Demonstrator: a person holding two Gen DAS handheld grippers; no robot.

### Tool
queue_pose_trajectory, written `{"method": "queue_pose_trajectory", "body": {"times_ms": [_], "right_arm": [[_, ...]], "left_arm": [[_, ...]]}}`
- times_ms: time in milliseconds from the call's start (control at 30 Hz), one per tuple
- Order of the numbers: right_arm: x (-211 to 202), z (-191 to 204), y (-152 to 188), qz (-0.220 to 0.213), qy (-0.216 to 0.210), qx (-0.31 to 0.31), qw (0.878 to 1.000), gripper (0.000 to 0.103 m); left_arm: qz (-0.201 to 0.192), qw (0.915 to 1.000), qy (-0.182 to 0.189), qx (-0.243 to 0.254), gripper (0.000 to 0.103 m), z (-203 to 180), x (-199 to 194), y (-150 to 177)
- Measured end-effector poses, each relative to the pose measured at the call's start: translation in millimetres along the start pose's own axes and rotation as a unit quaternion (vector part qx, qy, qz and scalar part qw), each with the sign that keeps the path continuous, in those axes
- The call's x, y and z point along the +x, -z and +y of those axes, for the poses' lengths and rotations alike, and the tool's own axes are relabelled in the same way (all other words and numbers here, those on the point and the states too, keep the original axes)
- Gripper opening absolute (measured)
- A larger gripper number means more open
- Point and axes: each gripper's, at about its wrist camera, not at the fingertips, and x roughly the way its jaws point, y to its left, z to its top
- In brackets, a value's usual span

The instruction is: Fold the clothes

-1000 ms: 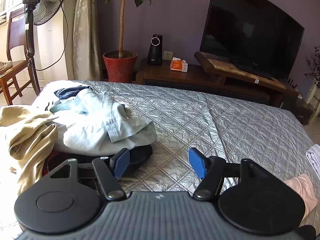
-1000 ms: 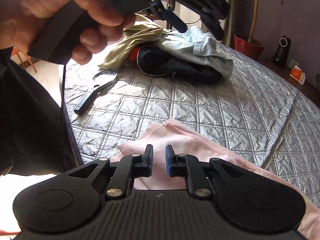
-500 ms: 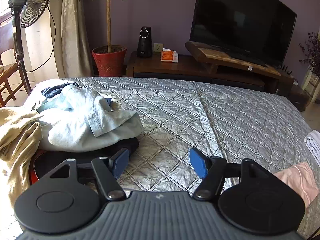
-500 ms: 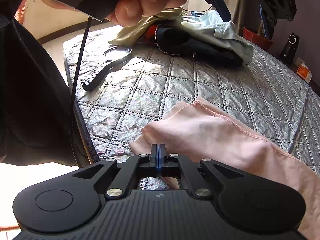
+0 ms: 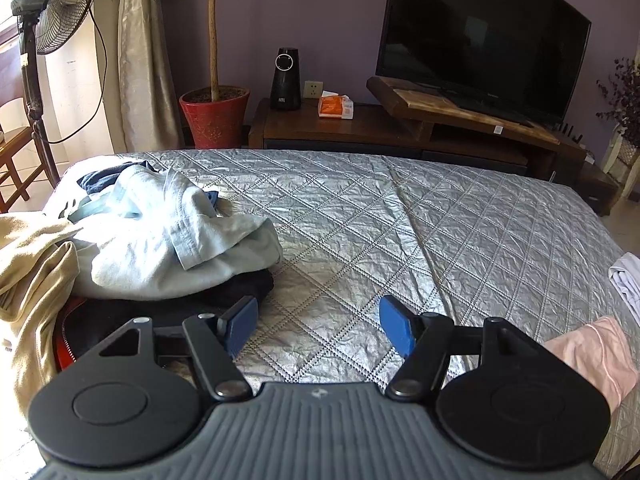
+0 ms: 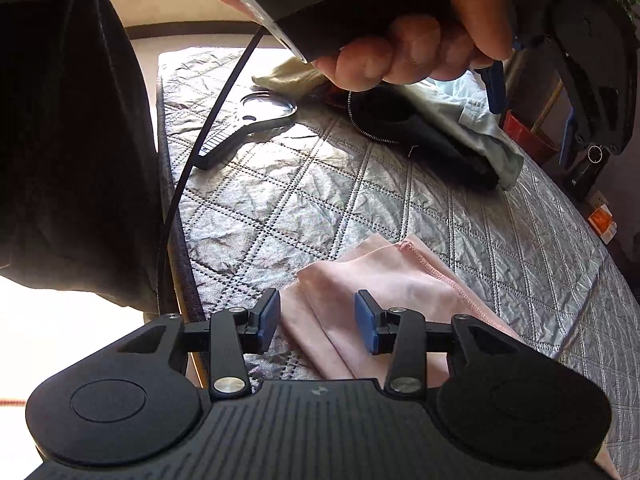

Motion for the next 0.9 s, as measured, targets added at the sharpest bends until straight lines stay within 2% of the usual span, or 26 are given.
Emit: {"method": "queue_pose_trajectory", "body": {"times_ms": [67, 100, 200, 300, 400, 500, 567, 633, 733, 900], "right_arm": [[3.0, 3.8, -3.1, -0.002, 0.006, -0.008, 1.000, 0.052], [4.0, 3.0, -4.8, -0.004, 0.006, -0.002, 1.000, 0.049], [5.3, 0.1, -8.4, -0.011, 0.004, 0.017, 1.000, 0.027], [2.9, -4.7, -9.3, -0.016, -0.002, 0.036, 0.999, 0.027], [3.1, -2.7, -7.4, -0.013, 0.001, 0.027, 1.000, 0.028], [-10.3, -12.7, -7.7, -0.048, -0.024, 0.074, 0.996, 0.032], [-14.9, -18.5, -6.9, -0.056, -0.003, 0.089, 0.994, 0.033], [-9.8, -18.2, -3.8, -0.039, 0.012, 0.070, 0.997, 0.036], [2.9, -9.7, 2.3, 0.004, 0.008, 0.019, 1.000, 0.034], [5.9, 3.6, 0.1, 0.005, 0.025, -0.039, 0.999, 0.034]], "left_arm": [[0.000, 1.0000, 0.001, 0.001, 0.064, -0.4, 0.2, 0.0], [0.000, 1.0000, 0.002, 0.002, 0.064, -0.9, 0.1, -0.2], [0.000, 1.0000, 0.002, 0.002, 0.064, -0.8, -0.1, -0.4], [-0.001, 1.0000, 0.002, -0.001, 0.064, 0.4, -1.1, -1.0], [-0.001, 1.0000, 0.002, -0.004, 0.064, 1.6, -1.4, -1.4], [-0.001, 1.0000, 0.002, -0.004, 0.064, 1.3, -1.5, -1.2], [0.000, 1.0000, 0.002, -0.004, 0.064, 1.3, -1.2, -1.2], [0.001, 1.0000, 0.002, -0.003, 0.064, 0.9, -0.9, -1.0], [0.002, 1.0000, 0.002, -0.002, 0.064, -0.1, -0.2, -0.6], [0.003, 1.0000, 0.004, 0.000, 0.064, -2.6, 1.1, -0.3]]}}
